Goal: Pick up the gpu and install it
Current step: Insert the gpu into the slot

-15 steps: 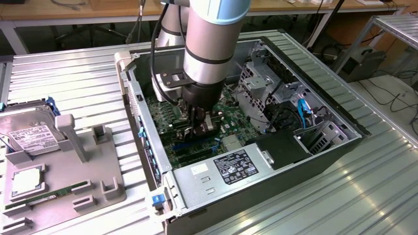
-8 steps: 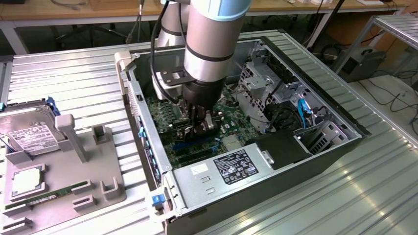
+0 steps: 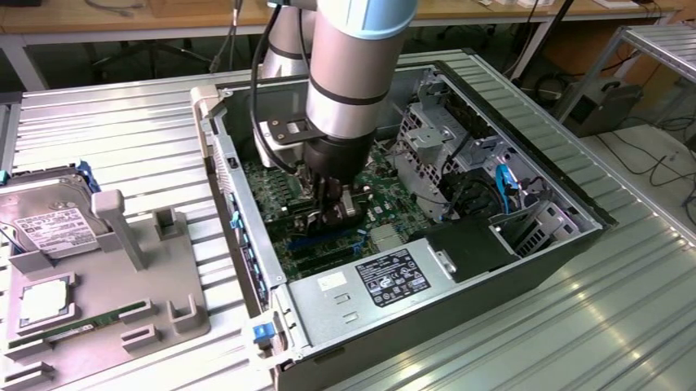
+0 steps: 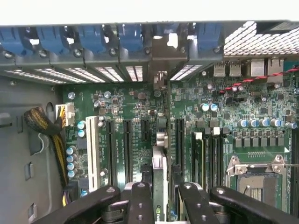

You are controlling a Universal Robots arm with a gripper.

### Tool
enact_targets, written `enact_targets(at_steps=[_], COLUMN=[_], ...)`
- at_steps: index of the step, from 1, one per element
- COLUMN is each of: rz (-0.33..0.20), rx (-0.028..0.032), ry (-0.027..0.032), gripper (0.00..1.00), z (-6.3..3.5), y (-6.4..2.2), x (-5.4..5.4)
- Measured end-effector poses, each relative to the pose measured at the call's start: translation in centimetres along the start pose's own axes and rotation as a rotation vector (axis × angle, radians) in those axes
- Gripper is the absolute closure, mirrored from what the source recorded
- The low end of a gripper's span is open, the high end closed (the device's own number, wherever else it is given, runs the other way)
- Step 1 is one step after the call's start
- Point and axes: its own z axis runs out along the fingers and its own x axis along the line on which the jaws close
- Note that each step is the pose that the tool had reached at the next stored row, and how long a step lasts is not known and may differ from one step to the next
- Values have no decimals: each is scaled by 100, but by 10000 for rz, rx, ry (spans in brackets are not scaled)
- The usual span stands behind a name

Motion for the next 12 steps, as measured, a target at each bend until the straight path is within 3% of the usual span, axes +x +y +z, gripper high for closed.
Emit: enact_targets(at_steps=[12], rz=[147], rx=[2], ry=[-39], gripper=[74], z=[31], y=[-1], x=[-13])
